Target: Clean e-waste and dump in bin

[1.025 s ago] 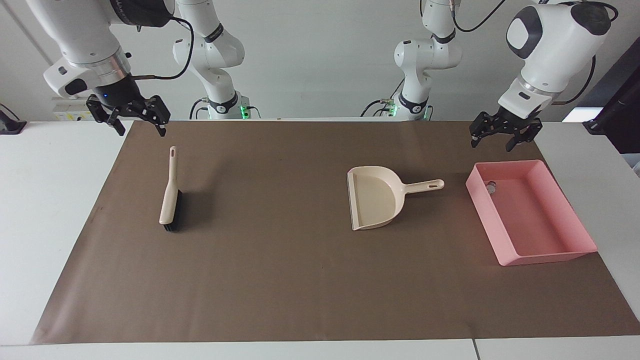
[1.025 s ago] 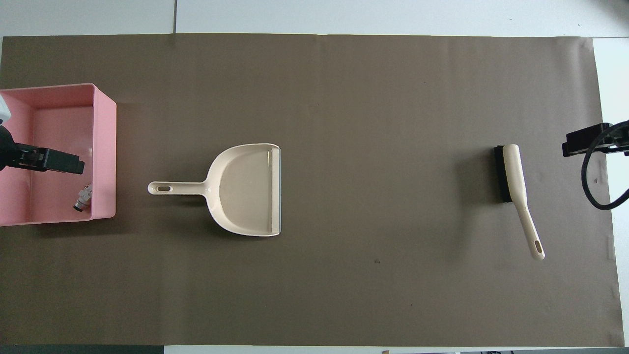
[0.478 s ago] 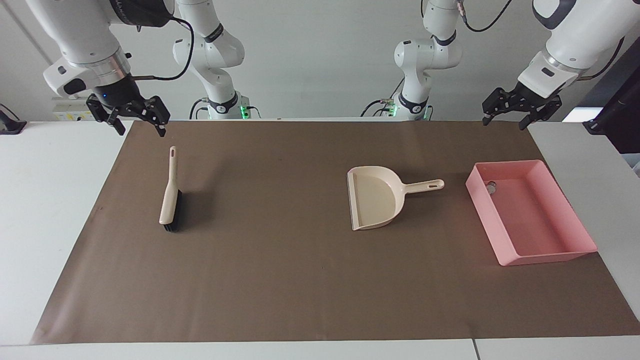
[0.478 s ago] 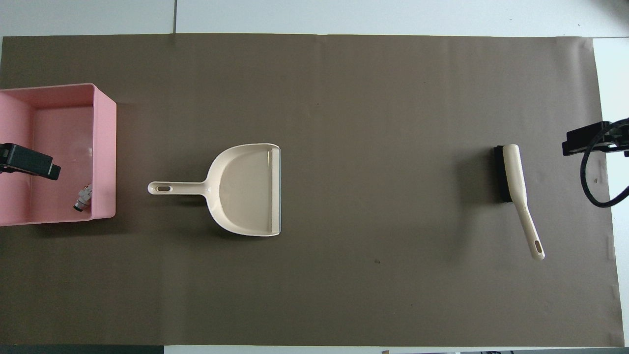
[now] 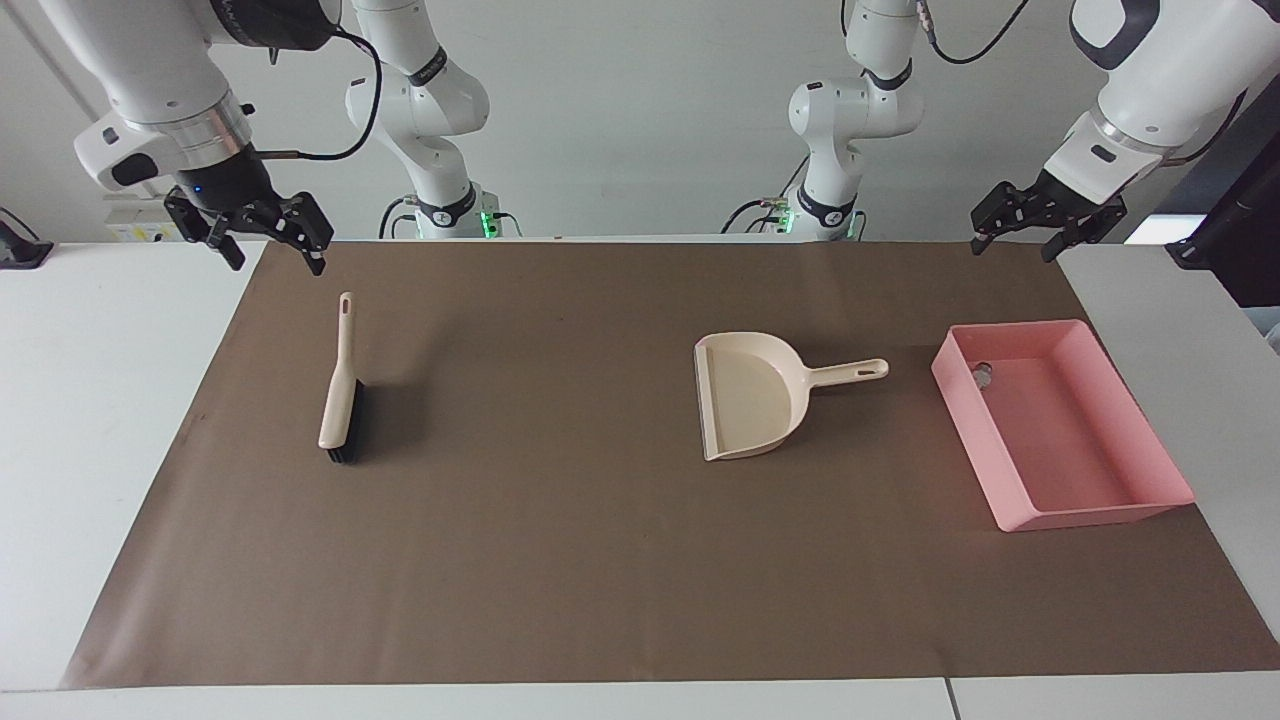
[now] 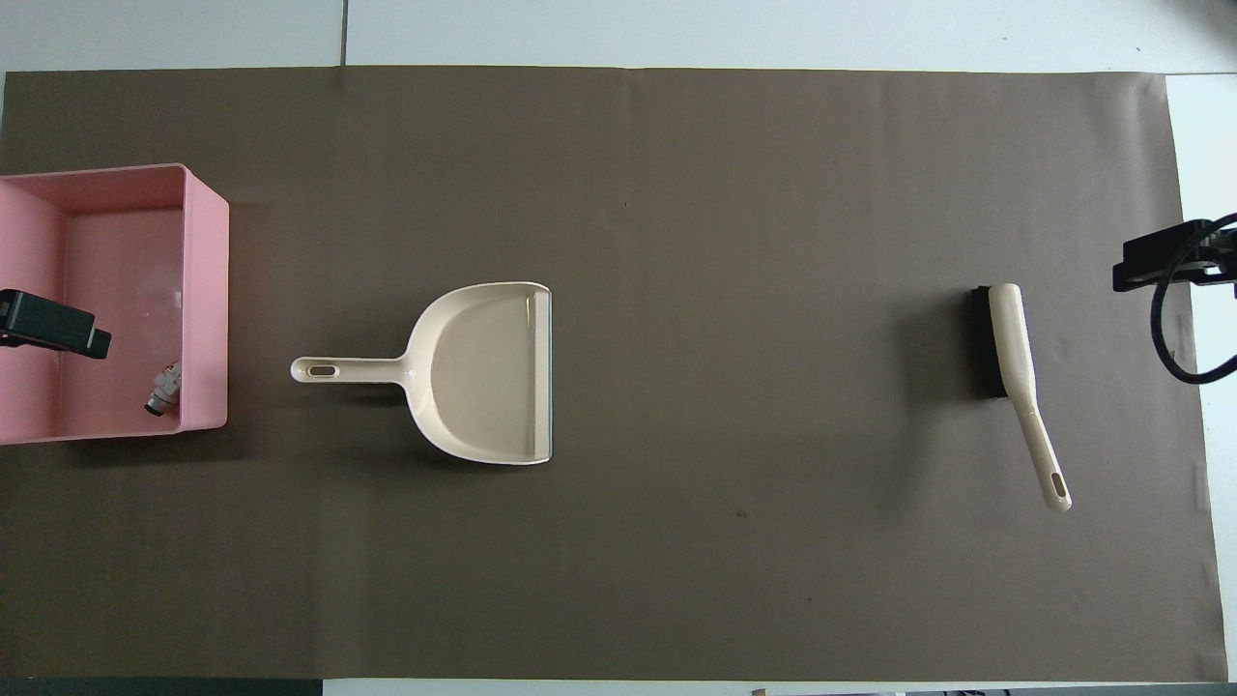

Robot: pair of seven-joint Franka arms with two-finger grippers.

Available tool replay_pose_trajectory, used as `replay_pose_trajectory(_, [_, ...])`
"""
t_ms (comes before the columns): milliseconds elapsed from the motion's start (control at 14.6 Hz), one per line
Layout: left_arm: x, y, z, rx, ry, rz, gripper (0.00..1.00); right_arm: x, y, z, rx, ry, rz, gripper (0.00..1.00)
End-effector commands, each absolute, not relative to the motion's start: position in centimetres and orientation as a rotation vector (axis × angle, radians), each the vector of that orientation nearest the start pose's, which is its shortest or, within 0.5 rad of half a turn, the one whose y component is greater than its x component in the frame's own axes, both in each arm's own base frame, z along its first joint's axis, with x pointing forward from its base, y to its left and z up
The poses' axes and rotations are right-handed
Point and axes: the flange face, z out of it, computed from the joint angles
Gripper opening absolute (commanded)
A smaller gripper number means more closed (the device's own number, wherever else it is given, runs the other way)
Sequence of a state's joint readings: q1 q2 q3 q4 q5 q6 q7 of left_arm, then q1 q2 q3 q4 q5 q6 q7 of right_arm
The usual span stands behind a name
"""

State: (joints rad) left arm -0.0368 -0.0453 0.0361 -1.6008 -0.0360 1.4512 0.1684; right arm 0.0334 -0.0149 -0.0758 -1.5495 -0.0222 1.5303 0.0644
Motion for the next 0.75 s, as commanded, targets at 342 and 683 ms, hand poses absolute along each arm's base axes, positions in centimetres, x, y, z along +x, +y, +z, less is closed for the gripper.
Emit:
replay_pose_trajectory(342, [52.19,-0.21,62.76,-3.180,0.171,0.099,0.98,54.35,-2.13,63.91,-3.146,0.170,0.048,0.99])
replay_pose_trajectory(683, [52.24,-0.21,62.79,-3.180,0.169,0.092,0.99,54.32,-2.15,64.01,-3.147,0.168,0.043,0.99])
